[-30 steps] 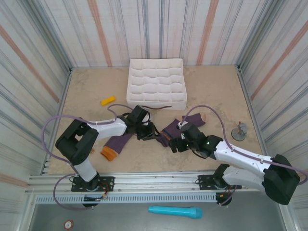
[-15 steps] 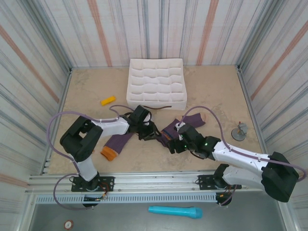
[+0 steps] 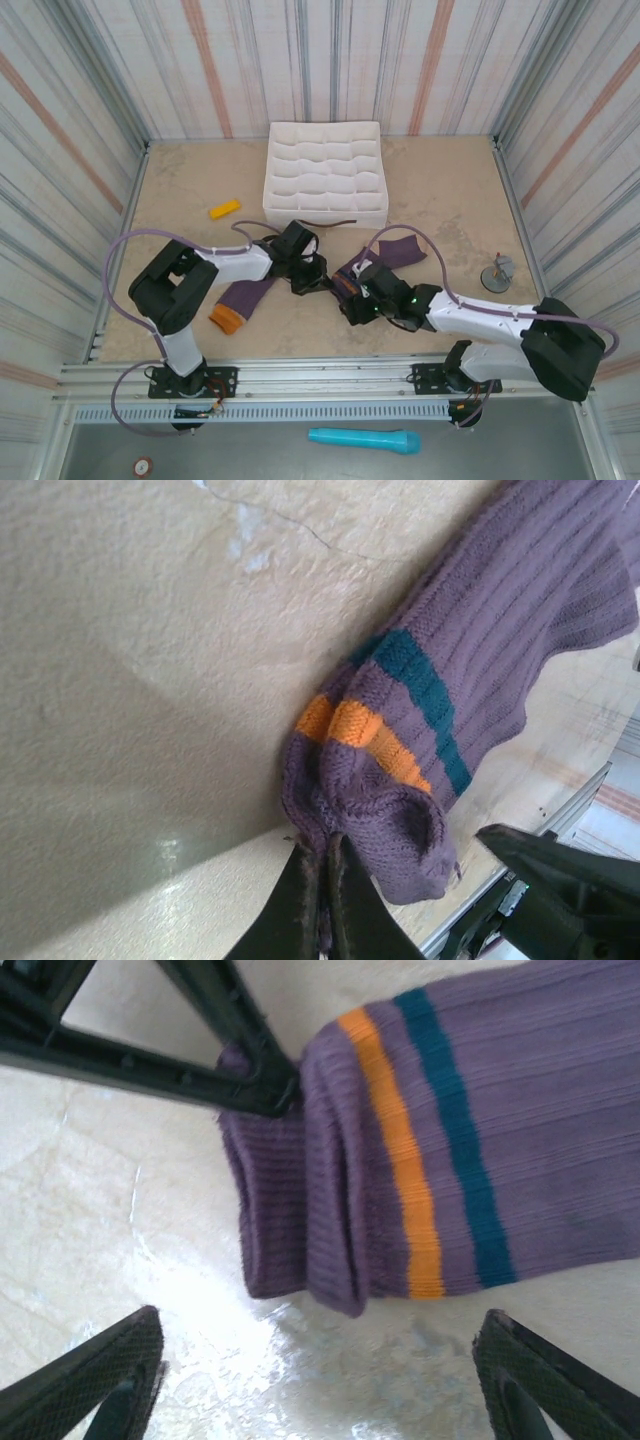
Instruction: Roll the socks
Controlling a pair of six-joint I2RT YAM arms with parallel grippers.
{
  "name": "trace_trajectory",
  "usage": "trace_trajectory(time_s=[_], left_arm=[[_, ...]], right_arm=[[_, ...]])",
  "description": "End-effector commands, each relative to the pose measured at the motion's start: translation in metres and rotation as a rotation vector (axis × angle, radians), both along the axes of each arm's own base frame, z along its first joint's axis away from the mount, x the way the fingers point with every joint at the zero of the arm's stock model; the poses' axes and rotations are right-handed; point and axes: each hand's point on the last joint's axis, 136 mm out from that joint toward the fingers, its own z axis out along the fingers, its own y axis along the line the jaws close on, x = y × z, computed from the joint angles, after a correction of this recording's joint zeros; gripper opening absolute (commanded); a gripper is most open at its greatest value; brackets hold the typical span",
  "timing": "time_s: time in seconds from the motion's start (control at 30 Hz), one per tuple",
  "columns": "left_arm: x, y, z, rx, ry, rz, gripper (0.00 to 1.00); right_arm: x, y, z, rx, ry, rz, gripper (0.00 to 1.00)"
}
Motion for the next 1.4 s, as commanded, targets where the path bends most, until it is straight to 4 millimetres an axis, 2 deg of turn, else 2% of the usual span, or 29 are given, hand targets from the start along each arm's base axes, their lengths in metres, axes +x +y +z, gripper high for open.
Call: trace_trajectory(time_s=[0.0,0.27,0.53,1.0,1.2,1.37], left_arm=[[-0.013,0.002,0.001,-0.003,0.028,0.000,0.04],[-0.021,0.010,0.003,-0.011,0.045,0.057,0.01],[-0.020,0.000,0.006,-0.035,0.063,0.048,0.00],[-0.016,-0.010,0.020,-0.071,0.065,0.045,0.00],[-0.013,-0.012,0.021,-0.075,0.065,0.058,0.01],[-0.014,-0.016,0.017,-0.074,0.071,0.055,0.01]], right_arm=[[-0.001,0.013,0.003,-0.003,-0.013,0.055,0.78],[0.003,0.022,-0.002,-0.016,-0.020,0.079,0.69],[0.008,0.031,-0.003,-0.045,-0.024,0.109,0.63],[-0.002,0.022,-0.012,-0.110,-0.032,0.108,0.58],[-0.001,0.017,-0.017,-0.155,-0.059,0.090,0.52],[0.004,0.017,-0.017,-0.168,-0.074,0.073,0.42]])
